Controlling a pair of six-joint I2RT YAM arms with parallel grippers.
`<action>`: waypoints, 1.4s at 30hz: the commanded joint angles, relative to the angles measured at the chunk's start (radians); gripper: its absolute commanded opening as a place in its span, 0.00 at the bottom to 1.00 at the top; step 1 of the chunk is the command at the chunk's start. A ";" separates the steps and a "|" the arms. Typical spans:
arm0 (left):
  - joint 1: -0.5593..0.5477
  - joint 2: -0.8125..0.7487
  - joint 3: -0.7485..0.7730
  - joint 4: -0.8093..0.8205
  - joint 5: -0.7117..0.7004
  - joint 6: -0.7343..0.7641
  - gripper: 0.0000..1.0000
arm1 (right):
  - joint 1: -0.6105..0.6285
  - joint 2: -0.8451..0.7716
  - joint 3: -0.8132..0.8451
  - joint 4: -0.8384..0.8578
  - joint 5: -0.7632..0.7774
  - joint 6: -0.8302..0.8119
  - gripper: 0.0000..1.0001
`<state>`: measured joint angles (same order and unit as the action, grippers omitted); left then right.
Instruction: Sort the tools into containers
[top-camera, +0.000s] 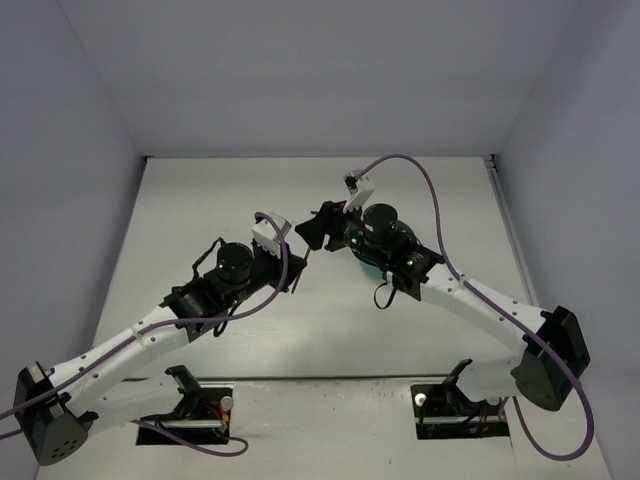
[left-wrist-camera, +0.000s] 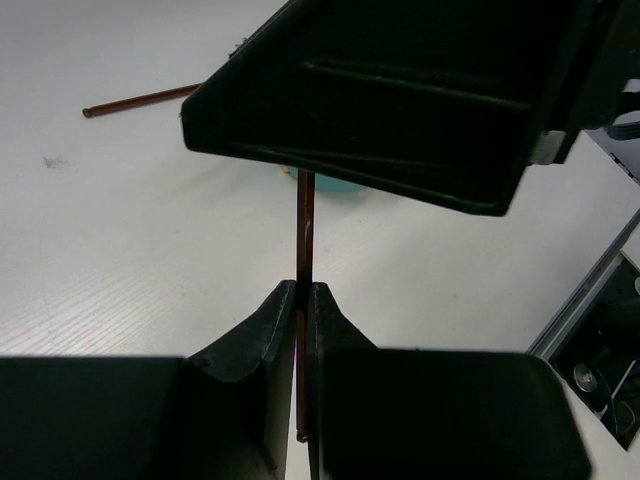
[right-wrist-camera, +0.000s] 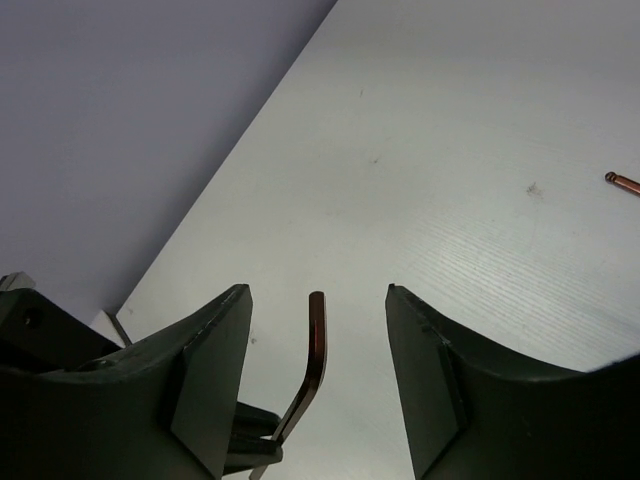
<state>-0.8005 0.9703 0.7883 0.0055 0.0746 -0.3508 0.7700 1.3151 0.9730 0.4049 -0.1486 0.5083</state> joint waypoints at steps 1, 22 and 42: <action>-0.008 -0.039 0.031 0.097 -0.001 0.015 0.00 | 0.020 0.014 0.061 0.104 0.032 0.001 0.48; -0.008 0.017 0.061 0.037 -0.041 -0.007 0.69 | 0.028 -0.063 0.005 0.076 0.203 -0.082 0.00; 0.007 0.157 0.129 -0.196 -0.189 -0.059 0.78 | -0.594 -0.298 -0.184 -0.127 0.163 -0.130 0.00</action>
<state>-0.8012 1.1124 0.8478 -0.1867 -0.0967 -0.3943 0.2479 0.9901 0.8014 0.2448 0.0892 0.3651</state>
